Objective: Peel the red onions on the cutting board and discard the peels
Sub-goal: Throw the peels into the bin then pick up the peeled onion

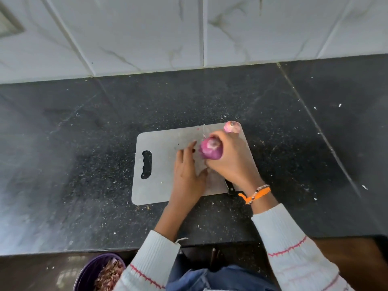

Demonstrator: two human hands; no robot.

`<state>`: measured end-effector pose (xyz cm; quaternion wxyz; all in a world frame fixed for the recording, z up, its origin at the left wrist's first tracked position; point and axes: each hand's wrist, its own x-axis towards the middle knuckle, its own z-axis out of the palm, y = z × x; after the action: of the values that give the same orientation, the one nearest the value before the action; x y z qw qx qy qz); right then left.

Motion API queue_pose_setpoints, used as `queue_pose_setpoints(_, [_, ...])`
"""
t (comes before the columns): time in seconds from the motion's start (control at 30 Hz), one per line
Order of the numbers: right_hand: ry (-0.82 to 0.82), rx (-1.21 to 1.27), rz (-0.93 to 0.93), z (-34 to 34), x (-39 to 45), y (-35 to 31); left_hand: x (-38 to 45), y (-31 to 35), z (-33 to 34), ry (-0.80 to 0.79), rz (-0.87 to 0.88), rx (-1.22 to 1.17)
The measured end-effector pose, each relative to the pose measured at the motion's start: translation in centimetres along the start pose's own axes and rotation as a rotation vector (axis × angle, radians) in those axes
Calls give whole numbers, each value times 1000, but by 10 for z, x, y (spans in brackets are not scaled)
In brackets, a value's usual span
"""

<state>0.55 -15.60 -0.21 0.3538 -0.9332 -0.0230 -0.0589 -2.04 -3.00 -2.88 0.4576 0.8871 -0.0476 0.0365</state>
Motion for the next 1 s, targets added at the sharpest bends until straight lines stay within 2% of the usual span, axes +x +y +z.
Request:
queue_pose_setpoints(0.17, [-95,-19,-31,39,-1,-19,9,-23,-16,17,19,70])
queue_pose_setpoints(0.27, [-129,101,-3,31,2,-18,12,-28,-18,39,54,88])
queue_pose_setpoints(0.33, [-81,130,67,15,1,-8,15,-29,-15,43,53,75])
queue_pose_setpoints(0.43, [69,-23,190,-9,-10,17,18,-28,-12,38,4,86])
queue_pose_setpoints(0.6, [82,-181,368,-17,-28,39,21,-27,-9,73,-14,140])
queue_pose_setpoints(1.0, [95,-201,350,-6,-27,39,14,-37,-28,31,-139,198])
